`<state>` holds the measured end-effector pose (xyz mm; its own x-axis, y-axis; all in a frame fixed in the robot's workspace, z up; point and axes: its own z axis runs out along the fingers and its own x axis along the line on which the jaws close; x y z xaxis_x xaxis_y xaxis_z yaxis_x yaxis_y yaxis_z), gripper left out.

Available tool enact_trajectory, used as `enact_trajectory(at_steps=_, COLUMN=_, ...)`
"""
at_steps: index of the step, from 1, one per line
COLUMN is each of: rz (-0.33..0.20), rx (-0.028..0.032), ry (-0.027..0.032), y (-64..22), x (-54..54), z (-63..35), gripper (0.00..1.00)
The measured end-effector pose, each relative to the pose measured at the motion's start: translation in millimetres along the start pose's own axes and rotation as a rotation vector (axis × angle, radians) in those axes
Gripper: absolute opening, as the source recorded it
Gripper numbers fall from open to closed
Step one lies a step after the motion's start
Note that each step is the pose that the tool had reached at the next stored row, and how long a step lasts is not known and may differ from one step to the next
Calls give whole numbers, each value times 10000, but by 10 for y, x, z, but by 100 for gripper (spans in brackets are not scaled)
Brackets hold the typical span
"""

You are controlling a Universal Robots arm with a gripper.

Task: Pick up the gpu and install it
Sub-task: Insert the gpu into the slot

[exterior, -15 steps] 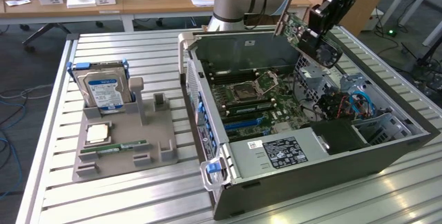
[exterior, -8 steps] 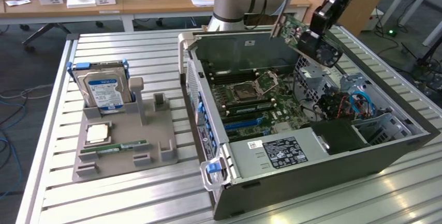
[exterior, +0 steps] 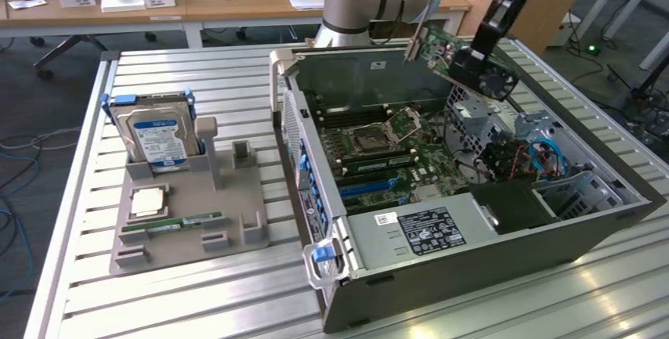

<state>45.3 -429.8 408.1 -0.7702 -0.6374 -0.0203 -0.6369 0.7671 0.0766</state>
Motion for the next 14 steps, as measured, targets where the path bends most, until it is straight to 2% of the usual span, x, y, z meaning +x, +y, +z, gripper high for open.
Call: enact_trajectory(at_steps=14, rz=-2386, rx=-37, ry=194, y=-1, x=0, z=16, gripper=26)
